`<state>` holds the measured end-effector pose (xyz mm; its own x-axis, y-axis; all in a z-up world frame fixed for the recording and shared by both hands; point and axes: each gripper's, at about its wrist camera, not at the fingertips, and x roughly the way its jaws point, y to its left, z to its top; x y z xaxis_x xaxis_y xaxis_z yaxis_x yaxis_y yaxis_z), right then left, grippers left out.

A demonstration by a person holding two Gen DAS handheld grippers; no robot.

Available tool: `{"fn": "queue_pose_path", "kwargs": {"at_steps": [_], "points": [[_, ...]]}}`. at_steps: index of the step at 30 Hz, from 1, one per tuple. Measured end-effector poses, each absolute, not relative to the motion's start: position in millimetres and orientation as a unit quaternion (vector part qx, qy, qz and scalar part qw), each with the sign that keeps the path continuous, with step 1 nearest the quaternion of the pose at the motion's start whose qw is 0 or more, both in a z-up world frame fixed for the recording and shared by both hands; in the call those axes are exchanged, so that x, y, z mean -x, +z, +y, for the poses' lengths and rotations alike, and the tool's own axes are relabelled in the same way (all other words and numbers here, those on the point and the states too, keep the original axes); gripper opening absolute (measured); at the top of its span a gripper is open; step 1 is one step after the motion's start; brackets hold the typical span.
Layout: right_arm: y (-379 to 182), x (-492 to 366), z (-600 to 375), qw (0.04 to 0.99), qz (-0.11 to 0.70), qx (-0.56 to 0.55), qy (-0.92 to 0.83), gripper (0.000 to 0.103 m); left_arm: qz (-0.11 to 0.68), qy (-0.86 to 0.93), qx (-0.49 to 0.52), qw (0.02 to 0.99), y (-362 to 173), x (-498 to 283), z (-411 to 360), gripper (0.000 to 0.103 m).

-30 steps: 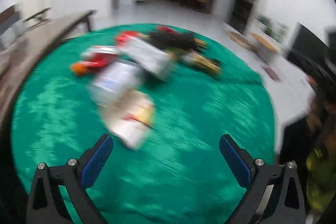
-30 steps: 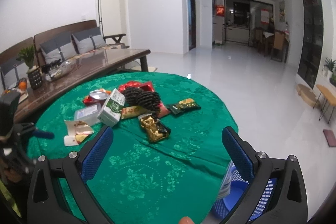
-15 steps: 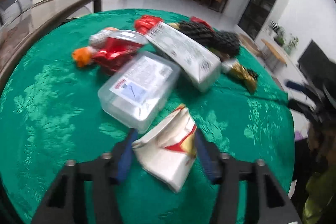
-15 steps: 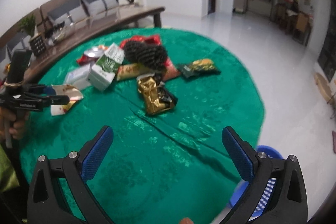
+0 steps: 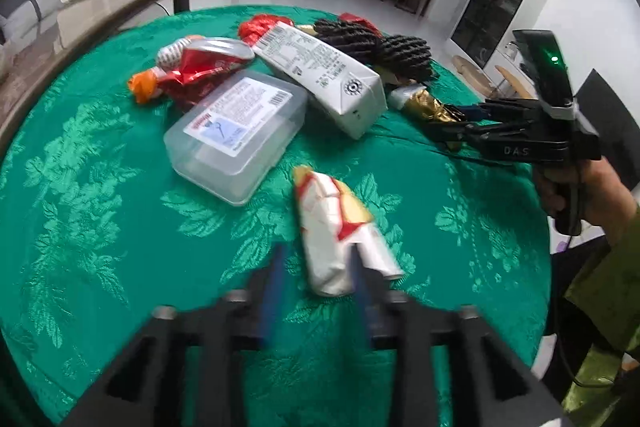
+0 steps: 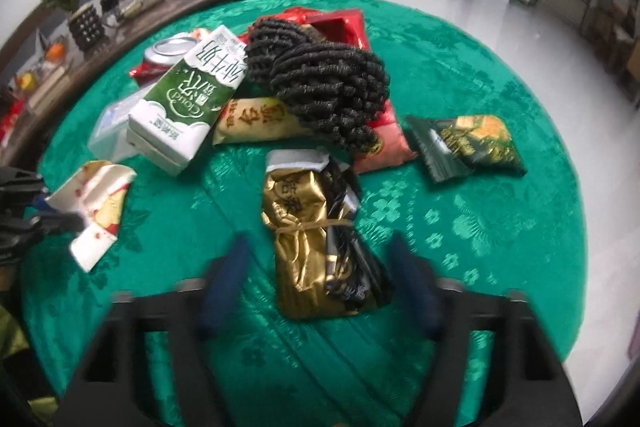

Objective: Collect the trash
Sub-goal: 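Grasp the torn paper wrapper with the left tool while the right tool grasps the gold foil bag, then carry both items over the blue wastebasket and open both tools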

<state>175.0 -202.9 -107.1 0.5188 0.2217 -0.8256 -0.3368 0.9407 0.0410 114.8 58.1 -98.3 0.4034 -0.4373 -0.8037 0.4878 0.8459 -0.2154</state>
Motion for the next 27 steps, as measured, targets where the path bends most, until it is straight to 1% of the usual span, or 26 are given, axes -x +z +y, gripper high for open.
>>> {"fn": "queue_pose_path", "kwargs": {"at_steps": [1,3,4,5,6,7,12,17,21,27], "points": [[-105.6,-174.5,-202.6,0.868,0.463,0.062,0.166,0.044,0.47,-0.273,-0.026,0.839,-98.9,-114.4,58.1,0.045],[-99.1,-169.4,-206.5,0.867,0.463,0.041,0.179,0.044,0.47,-0.271,-0.016,0.84,-99.4,-115.4,56.5,0.044],[-94.9,-163.3,-208.4,0.868,0.46,0.036,0.181,0.043,0.47,-0.271,-0.011,0.84,-99.3,-115.4,56.2,0.042],[-92.1,-158.0,-209.1,0.87,0.458,0.036,0.182,0.043,0.472,-0.27,-0.009,0.839,-99.1,-115.8,54.6,0.039],[-89.6,-152.5,-210.7,0.87,0.455,0.035,0.184,0.043,0.473,-0.271,-0.008,0.838,-99.7,-115.4,54.0,0.028],[-88.1,-151.8,-212.4,0.87,0.455,0.035,0.185,0.043,0.477,-0.271,-0.008,0.836,-100.8,-115.0,52.3,0.008],[-71.7,-128.9,-233.6,0.872,0.45,0.003,0.191,0.043,0.467,-0.268,0.015,0.842,-89.6,-103.6,42.0,0.007],[-60.6,-111.3,-278.2,0.879,0.441,-0.028,0.177,0.043,0.453,-0.281,0.026,0.846,-70.1,-86.8,8.5,0.007],[-58.4,-94.9,-331.6,0.889,0.434,-0.05,0.139,0.043,0.455,-0.306,0.041,0.835,-65.0,-90.3,-39.2,0.007],[-63.1,-65.5,-414.4,0.902,0.417,-0.094,0.065,0.043,0.458,-0.351,0.019,0.816,-59.2,-90.2,-132.8,0.007]]}}
